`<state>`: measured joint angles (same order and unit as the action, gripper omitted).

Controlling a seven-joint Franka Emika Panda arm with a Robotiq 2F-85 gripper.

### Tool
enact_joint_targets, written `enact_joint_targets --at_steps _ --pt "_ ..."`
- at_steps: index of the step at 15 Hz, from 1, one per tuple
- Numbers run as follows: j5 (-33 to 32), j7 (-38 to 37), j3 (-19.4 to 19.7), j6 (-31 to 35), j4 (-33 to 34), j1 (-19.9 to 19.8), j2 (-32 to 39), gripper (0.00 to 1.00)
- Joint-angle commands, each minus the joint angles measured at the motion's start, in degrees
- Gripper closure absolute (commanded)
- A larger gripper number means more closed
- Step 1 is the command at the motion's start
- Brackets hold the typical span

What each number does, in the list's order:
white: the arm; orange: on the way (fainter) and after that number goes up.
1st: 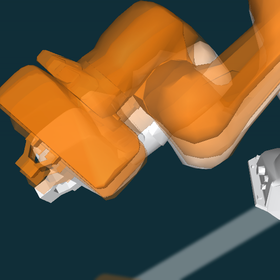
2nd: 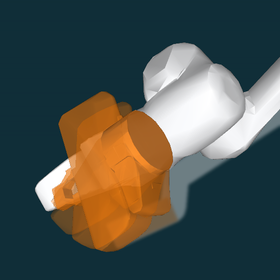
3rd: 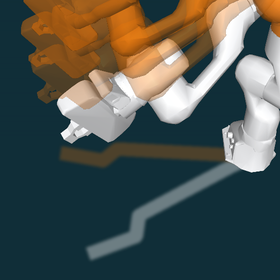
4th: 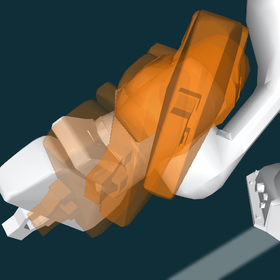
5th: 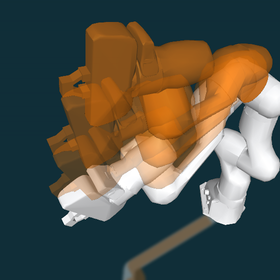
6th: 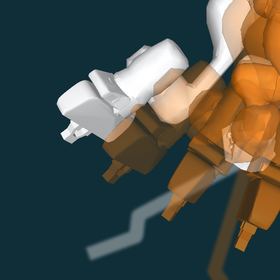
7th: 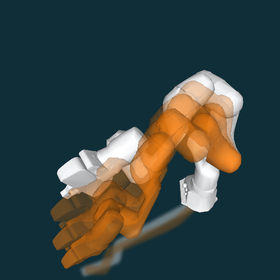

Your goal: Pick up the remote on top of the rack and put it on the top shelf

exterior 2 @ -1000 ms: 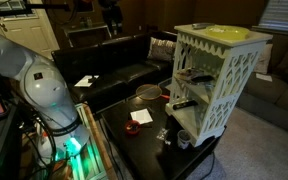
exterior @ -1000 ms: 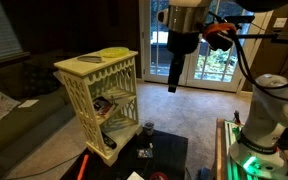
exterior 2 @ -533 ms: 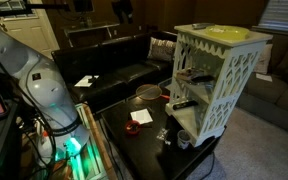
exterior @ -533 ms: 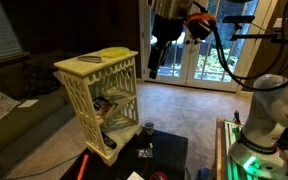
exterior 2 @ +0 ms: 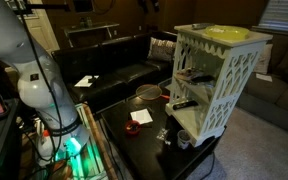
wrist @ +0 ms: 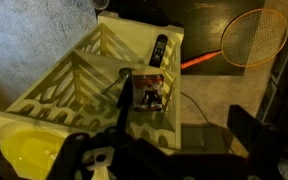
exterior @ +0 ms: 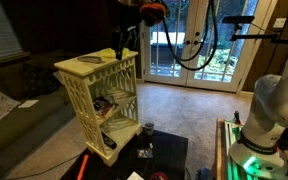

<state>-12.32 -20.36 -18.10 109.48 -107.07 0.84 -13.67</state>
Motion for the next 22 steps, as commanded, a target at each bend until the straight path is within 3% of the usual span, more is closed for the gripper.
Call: enact_joint_targets --at_steps 1,6,10,13,18,19,22 --pt "-0.8 -0.4 2.0 -0.7 1.9 2.2 1.9 0.0" --pt "-1.7 -0.3 2.2 -1.1 4.2 2.3 3.8 0.0" --pt "-0.9 7.8 5.1 4.0 8.5 3.0 10.0 0.0" --pt "-1.9 9.0 7.4 5.8 14.1 2.7 16.9 0.0" --pt "-1.6 5.2 11.4 2.7 27.8 4.1 29.1 0.0" --pt "-0.6 7.1 11.8 5.8 19.8 4.0 23.8 0.0" --pt "-0.5 7.2 12.6 5.9 21.2 4.3 25.7 0.0"
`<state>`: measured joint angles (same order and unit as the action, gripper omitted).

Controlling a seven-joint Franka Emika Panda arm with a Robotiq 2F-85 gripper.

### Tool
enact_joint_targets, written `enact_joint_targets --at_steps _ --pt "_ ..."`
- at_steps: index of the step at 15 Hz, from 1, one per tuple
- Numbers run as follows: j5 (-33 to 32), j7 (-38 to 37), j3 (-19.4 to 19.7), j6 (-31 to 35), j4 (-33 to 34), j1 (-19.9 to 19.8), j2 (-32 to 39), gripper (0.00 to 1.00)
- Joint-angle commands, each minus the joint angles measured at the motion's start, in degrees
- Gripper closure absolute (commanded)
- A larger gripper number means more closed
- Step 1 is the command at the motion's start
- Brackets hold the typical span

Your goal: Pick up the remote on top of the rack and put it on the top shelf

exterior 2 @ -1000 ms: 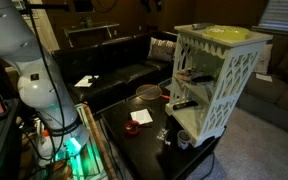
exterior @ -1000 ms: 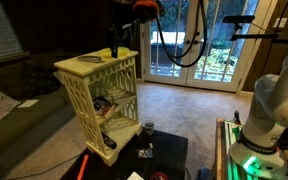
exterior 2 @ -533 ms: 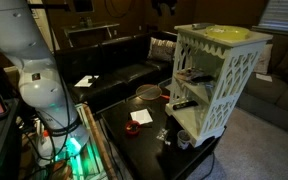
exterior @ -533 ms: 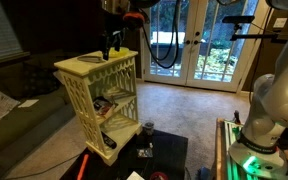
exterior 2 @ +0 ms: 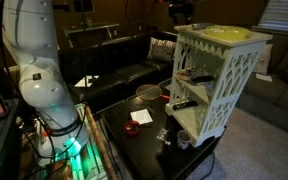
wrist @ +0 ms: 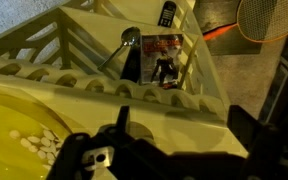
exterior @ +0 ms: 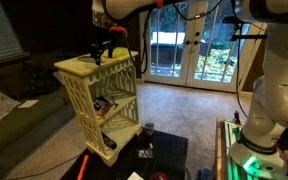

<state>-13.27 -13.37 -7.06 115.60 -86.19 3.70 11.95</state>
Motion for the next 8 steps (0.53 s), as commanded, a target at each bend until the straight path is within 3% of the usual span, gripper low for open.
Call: enact_joint_targets --at_steps 1,8 --pt "0.5 0.3 1.5 0.2 -0.6 1.5 -1.1 0.0" --pt "8.1 0.7 3.2 1.8 2.3 -0.2 0.2 0.0"
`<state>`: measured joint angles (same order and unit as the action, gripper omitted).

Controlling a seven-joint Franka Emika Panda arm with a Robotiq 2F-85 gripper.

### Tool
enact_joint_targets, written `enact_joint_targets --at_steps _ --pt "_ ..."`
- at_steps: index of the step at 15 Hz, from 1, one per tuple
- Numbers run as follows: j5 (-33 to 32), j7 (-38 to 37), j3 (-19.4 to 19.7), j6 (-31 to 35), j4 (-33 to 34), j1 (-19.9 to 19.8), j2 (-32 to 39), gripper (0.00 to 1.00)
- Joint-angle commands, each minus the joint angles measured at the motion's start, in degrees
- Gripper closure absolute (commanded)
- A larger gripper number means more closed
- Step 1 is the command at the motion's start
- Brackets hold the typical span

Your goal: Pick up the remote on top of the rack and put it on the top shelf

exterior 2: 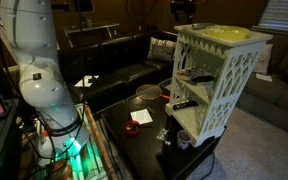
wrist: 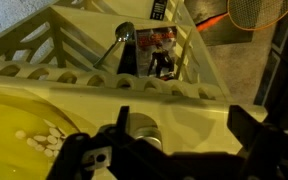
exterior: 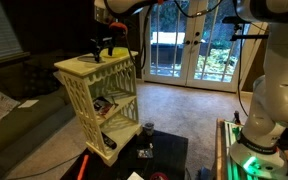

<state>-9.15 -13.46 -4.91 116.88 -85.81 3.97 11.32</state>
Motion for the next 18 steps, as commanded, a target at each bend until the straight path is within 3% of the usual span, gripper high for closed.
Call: enact_joint_targets --at_steps 1,5,6,8,13,18 --pt "4.3 0.6 1.5 0.2 2.8 -0.5 1.5 0.0" --pt "3.4 1.0 2.6 -2.7 7.6 -0.1 5.0 0.0" --pt "3.3 0.4 2.7 -0.4 3.4 0.0 2.3 0.0" --pt "3.3 0.4 2.8 -0.8 4.8 0.0 3.6 0.0" --pt "9.9 8.6 1.8 -0.6 7.3 -1.8 6.7 0.0" --pt "9.9 9.4 2.5 -0.3 9.9 -2.0 9.2 0.0"
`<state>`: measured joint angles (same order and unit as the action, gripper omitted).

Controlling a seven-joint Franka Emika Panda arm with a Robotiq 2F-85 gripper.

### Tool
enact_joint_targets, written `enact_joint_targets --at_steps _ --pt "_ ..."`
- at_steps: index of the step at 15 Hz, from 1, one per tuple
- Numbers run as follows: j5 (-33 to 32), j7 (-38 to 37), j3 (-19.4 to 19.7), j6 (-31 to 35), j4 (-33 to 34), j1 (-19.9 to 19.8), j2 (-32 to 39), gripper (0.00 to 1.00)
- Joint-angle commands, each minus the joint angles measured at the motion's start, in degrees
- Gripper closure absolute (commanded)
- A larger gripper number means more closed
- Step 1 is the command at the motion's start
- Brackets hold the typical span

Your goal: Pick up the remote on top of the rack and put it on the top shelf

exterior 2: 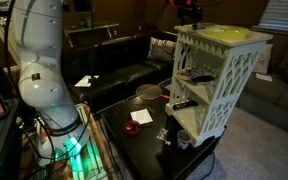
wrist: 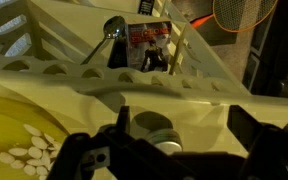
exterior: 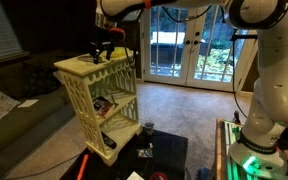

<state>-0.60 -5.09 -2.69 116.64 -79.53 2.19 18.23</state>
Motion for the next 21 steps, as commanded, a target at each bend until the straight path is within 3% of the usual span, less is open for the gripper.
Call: enact_joint_targets --at_steps 1,11,14,21 --pt "1.0 0.4 0.5 0.3 4.4 -0.1 2.7 0.0" --pt "-1.0 -1.8 0.7 1.9 7.3 0.7 5.1 0.0" --pt "-1.7 -2.3 1.4 2.7 8.0 1.5 6.1 0.05" --pt "-3.2 -3.5 1.6 3.4 9.0 1.2 7.0 0.66"
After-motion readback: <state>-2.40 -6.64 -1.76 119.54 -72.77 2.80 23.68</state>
